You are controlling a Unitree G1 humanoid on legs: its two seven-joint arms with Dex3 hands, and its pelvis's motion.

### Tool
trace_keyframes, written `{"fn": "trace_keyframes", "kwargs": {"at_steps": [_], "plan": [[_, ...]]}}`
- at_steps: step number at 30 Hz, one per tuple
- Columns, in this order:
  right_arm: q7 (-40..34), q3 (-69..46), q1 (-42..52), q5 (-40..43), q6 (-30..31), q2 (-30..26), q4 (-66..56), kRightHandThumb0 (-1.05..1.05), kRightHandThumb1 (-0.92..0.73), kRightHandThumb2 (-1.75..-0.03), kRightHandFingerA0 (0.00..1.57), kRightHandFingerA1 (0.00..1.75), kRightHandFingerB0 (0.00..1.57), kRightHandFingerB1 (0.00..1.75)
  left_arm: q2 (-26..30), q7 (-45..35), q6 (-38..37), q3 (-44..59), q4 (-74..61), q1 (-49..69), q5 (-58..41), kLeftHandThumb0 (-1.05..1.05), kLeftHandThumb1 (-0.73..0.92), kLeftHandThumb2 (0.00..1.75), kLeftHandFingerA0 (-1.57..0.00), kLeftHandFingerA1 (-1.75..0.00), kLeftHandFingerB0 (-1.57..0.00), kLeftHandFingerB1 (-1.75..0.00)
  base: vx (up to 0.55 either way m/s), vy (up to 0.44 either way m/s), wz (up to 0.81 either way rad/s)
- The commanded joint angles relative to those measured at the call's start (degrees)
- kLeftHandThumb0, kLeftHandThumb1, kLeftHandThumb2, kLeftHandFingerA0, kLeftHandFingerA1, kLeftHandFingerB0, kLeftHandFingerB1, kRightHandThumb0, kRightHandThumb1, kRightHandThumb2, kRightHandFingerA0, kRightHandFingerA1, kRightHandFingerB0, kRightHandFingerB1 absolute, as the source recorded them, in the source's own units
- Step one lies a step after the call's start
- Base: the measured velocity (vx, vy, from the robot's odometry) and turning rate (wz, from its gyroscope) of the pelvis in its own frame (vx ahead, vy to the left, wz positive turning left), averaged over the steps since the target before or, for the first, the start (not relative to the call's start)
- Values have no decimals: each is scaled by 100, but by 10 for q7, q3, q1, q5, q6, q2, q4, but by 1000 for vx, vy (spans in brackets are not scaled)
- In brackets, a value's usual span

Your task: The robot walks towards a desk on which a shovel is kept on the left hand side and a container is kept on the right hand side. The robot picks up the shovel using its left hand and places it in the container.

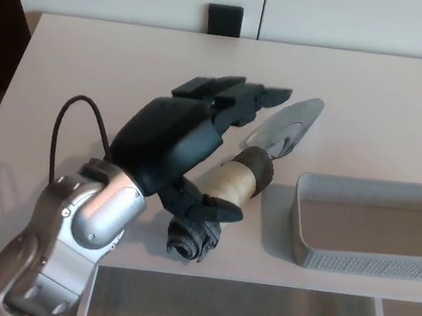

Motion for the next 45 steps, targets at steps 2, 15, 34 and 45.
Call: {"fn": "trace_keyframes", "kwargs": {"at_steps": [2,15,34,45], "plan": [[-4,0,-4,-3,2,-16,2,-31,-56,-56,76,50,45,40,-2,46,148,-59,48,36,208,-58,34,76,0,-14,0,-16,0,0,0],[1,3,-2,-4,6,-17,0,-31,-57,-57,75,51,46,40,-56,58,186,-86,47,56,241,-57,34,77,0,-19,-6,-22,0,0,0],[4,16,0,-7,3,-26,-1,-42,-46,-74,71,61,46,51,-74,100,189,-73,77,43,281,-66,44,55,-2,-27,-2,-26,0,0,0],[13,18,-4,-6,0,-29,6,-42,-46,-76,72,62,51,54,-75,103,192,-71,107,36,297,-58,35,77,0,-23,0,-18,0,0,0]]}}
